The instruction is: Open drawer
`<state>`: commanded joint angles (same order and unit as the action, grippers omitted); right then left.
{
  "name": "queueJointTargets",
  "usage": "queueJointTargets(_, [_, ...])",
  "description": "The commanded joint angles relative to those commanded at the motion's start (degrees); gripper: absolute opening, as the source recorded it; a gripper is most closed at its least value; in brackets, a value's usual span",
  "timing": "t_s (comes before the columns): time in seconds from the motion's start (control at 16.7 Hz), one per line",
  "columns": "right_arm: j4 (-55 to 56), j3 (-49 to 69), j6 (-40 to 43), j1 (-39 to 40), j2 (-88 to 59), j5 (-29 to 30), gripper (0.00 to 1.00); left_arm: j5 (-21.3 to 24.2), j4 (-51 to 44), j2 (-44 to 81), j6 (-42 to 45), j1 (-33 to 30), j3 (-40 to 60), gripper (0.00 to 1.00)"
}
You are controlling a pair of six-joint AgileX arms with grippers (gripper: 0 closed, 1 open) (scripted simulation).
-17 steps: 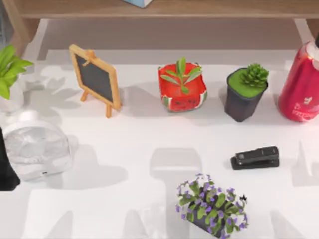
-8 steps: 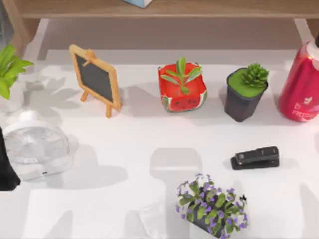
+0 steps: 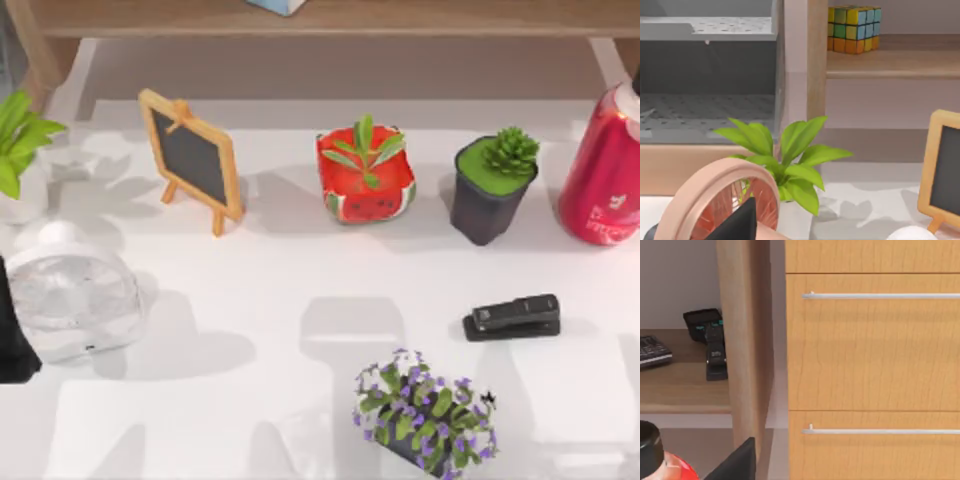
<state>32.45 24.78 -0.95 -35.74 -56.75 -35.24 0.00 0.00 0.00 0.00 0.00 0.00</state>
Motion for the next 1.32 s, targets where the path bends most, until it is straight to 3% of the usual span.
queueJointTargets(0.36, [0.25, 0.16, 0.68, 0.21, -0.55, 0.14, 1.00, 0.00, 0.00, 0.00, 0.00, 0.00, 0.00, 1.00])
queueJointTargets(0.6, [4.26, 4.23, 8.71, 0.45, -8.71, 1.07, 1.00, 0.00, 0.00, 0.00, 0.00, 0.00, 0.00, 1.00])
queueJointTargets(0.84, [12.47, 12.59, 26.03, 1.41, -25.62, 2.69, 1.00, 0.00, 0.00, 0.00, 0.00, 0.00, 0.00, 1.00])
queueJointTargets(1.32, [30.40, 31.32, 73.65, 6.51, -60.60, 7.76, 1.00, 0.00, 0.00, 0.00, 0.00, 0.00, 0.00, 1.00])
